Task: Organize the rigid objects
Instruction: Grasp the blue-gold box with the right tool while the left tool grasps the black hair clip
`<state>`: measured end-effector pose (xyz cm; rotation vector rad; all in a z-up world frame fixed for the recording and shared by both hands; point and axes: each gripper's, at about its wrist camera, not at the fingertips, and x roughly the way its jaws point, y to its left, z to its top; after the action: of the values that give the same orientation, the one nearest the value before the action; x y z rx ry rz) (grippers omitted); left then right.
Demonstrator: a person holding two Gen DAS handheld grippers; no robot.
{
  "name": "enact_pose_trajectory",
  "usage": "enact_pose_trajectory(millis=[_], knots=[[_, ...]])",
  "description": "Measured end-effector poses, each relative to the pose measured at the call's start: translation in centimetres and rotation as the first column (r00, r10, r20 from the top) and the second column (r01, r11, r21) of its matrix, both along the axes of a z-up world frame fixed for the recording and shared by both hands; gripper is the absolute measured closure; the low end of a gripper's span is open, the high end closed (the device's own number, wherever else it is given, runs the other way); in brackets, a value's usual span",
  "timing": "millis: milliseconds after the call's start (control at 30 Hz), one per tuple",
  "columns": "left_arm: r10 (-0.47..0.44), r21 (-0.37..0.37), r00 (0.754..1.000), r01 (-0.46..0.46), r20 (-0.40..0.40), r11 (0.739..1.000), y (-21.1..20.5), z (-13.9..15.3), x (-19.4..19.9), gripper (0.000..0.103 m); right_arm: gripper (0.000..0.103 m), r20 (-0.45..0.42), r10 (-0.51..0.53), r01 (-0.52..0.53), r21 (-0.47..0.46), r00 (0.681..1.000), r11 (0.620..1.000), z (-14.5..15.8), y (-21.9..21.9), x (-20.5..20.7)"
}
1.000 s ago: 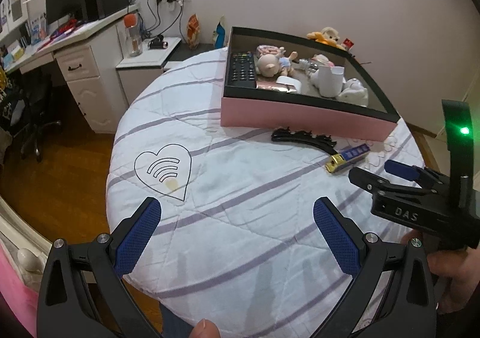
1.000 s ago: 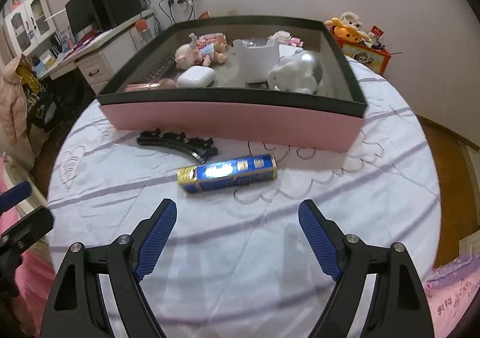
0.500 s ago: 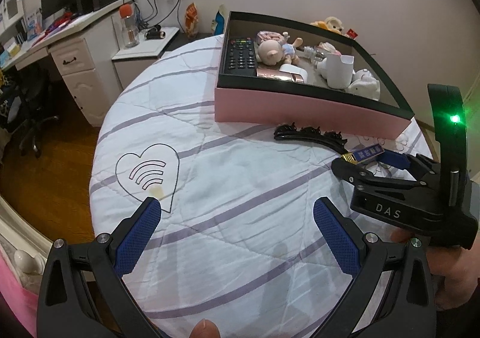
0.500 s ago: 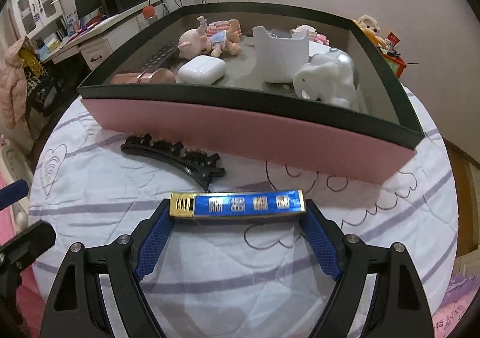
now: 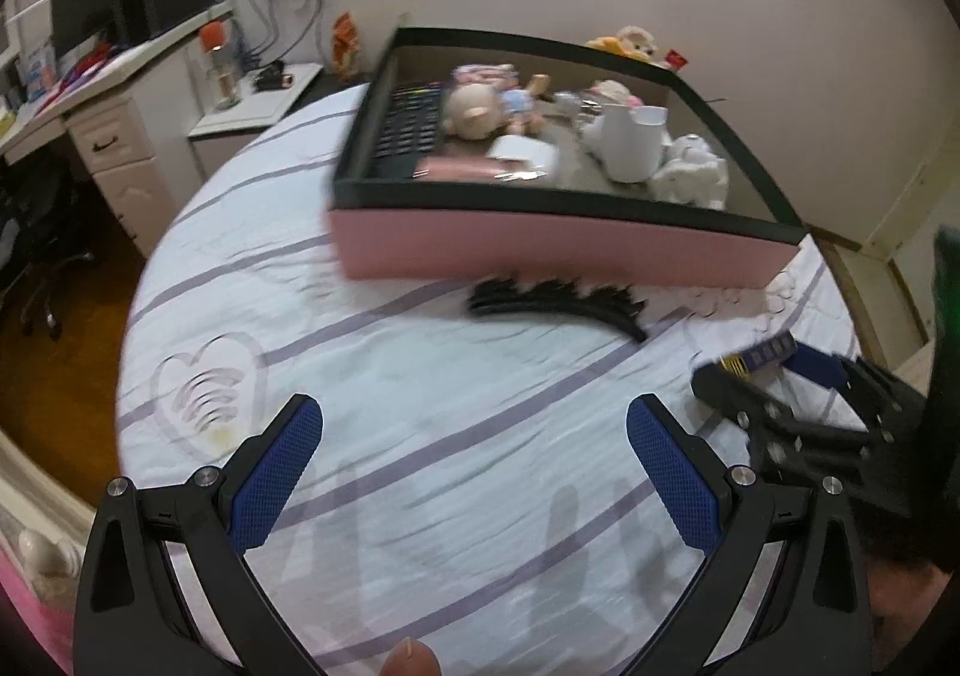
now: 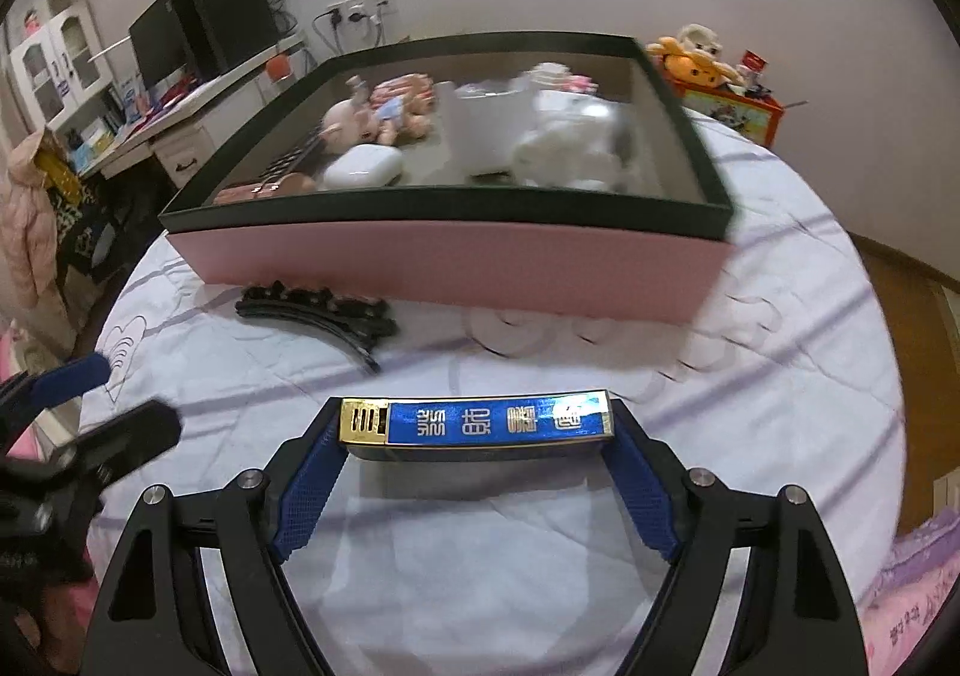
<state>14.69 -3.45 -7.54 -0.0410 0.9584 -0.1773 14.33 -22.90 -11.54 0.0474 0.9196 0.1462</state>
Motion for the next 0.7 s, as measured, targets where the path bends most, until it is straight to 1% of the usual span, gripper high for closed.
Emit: enact_pose_trajectory(millis=[167, 433, 533, 600, 700], knots=[[-0.026, 0.010, 1.000, 0.026, -0.007, 1.000, -2.4, -0.7, 1.8, 0.000, 0.020, 0.000, -0.035, 0.035, 0.002, 0.999, 0.999, 0.4, -2.2, -0.7], [-0.027, 0.010, 0.999, 0.027, -0.037, 1.000, -4.6, -2.2, 4.8, 0.000, 0.020, 0.002, -0.041, 0.041, 0.015, 0.999, 0.999, 0.3, -3.5, -0.5], [-0.007, 0.053, 0.999, 0.009, -0.043, 0.999, -5.1, -3.4, 5.7, 0.000, 0.020, -0.001, -0.043, 0.043, 0.024, 0.999, 0.999, 0.2, -3.9, -0.5], [-0.004, 0.108, 1.000, 0.005, -0.010, 0.994, -5.5, -3.8, 5.9, 0.000, 0.020, -0.001, -0.044, 0.044, 0.027, 0.999, 0.999, 0.2, -4.1, -0.5], [-0.010, 0.092, 1.000, 0.010, 0.004, 0.996, -5.2, -3.8, 5.8, 0.002, 0.020, 0.001, -0.046, 0.046, 0.031, 0.999, 0.998, 0.3, -4.4, -0.4]])
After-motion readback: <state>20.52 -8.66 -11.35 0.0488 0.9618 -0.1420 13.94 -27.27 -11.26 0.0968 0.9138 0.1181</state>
